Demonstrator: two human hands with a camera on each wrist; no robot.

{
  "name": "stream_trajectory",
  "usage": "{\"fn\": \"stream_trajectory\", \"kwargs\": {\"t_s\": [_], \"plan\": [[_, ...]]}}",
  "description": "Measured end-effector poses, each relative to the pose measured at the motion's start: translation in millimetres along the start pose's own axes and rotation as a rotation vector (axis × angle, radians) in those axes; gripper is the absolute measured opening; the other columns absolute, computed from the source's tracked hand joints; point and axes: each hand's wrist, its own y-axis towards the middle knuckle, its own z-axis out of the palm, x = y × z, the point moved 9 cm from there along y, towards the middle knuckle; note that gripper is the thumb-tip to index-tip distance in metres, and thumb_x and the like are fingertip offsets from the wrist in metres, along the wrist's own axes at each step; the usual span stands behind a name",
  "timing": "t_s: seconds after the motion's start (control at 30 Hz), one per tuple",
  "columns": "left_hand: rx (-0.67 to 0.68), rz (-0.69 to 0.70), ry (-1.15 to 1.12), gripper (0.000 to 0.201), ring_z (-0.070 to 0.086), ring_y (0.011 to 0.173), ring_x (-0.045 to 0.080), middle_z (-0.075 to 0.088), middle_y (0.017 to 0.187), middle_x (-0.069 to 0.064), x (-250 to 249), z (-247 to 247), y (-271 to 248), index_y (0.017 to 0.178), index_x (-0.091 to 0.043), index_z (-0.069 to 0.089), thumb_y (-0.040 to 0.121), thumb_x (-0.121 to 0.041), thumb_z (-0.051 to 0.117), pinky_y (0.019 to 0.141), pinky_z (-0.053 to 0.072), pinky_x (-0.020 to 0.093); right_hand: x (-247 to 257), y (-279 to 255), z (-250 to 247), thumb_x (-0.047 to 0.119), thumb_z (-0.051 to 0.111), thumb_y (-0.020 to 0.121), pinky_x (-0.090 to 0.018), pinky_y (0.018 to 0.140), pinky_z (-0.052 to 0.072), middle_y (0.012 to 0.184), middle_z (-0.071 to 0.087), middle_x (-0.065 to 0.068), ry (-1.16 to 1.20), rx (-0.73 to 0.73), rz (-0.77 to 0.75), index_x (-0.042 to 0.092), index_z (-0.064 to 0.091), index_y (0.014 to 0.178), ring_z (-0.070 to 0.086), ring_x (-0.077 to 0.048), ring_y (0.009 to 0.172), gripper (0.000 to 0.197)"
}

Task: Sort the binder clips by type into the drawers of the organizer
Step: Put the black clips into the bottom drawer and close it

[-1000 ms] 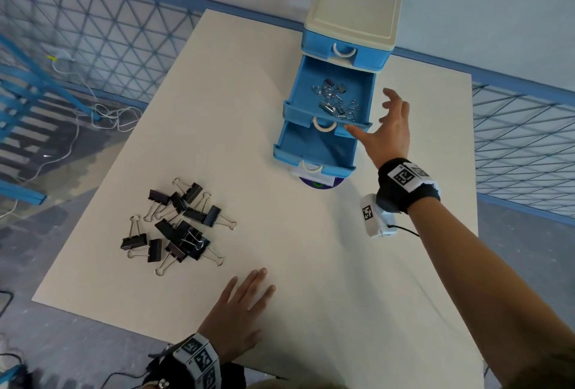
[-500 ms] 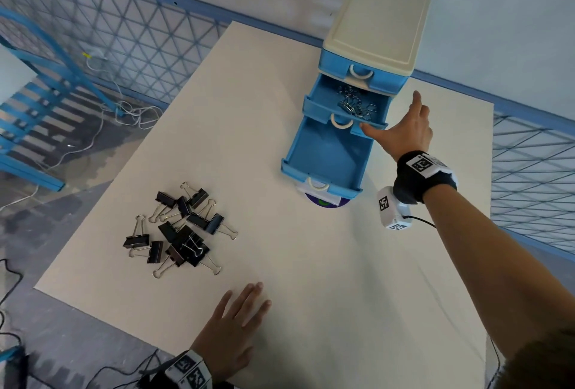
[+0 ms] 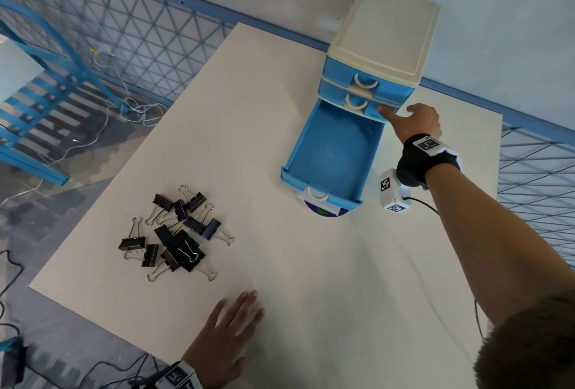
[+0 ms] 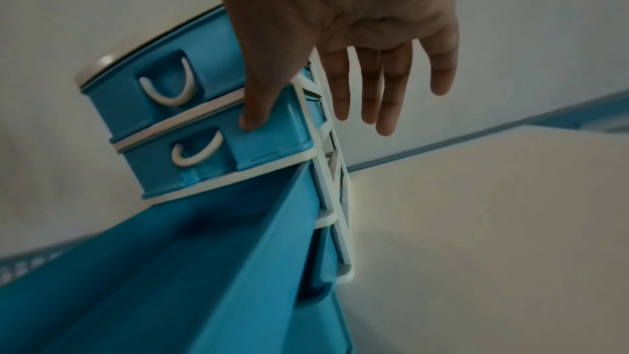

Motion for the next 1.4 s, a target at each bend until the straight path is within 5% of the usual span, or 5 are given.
{"fn": "stream_trajectory", "kwargs": {"t_s": [0.2,0.5,0.93,1.2,1.4], "plan": [[-0.137,0.026,0.044,0.083,0.021,0.134,0.031,-0.008,0.152,0.017,-1.9,-12.4,1.9,0.134,-0.015,0.037,0.058,-0.046,0.045,0.103,0.017,0.048,1.4,-23.0,1.2,0.051,0.063,0.076,-0.039,0.094,0.04,0.126,0.055,-0.014,0.024,0.016,-0.075,0.01,0.057,0.114,0.05,-0.03,0.115,0.057],[-0.011,0.012,0.01,0.09,0.041,0.127,0.026,0.04,0.142,0.013,1.3,-14.9,0.3,0.131,-0.019,0.04,0.051,-0.047,0.067,0.09,0.048,0.045,54.4,-188.2,37.4,0.013,0.063,0.08,-0.02,0.067,0.038,0.103,0.055,-0.021,0.259,0.012,-0.604,0.005,0.062,0.103,0.054,-0.018,0.07,0.024],[-0.102,-0.071,-0.176,0.035,0.067,0.081,0.023,0.068,0.103,0.012,69.2,-38.5,-43.4,0.082,-0.011,0.066,0.072,-0.024,0.035,0.054,0.056,0.026,75.6,-339.7,195.4,0.021,0.058,0.086,-0.032,0.073,0.045,0.105,0.056,-0.012,-0.063,0.657,-0.694,0.01,0.057,0.113,0.058,-0.028,0.088,0.03],[-0.144,-0.409,-0.352,0.029,0.053,0.103,0.029,0.052,0.122,0.01,161.7,-63.2,-76.3,0.116,-0.006,0.054,0.09,-0.016,0.046,0.082,0.047,0.038,122.7,-368.2,234.3,0.027,0.06,0.084,-0.035,0.077,0.045,0.12,0.049,-0.014,-0.141,0.637,-0.722,0.011,0.047,0.125,0.052,-0.03,0.102,0.046],[-0.172,-0.517,-0.459,0.04,0.053,0.104,0.029,0.045,0.125,0.009,203.8,-63.9,-78.2,0.127,-0.011,0.043,0.089,-0.019,0.051,0.076,0.047,0.039,146.2,-382.1,254.0,0.028,0.062,0.084,-0.039,0.076,0.045,0.118,0.048,-0.017,-0.246,0.569,-0.75,0.009,0.049,0.12,0.049,-0.032,0.104,0.043]]}}
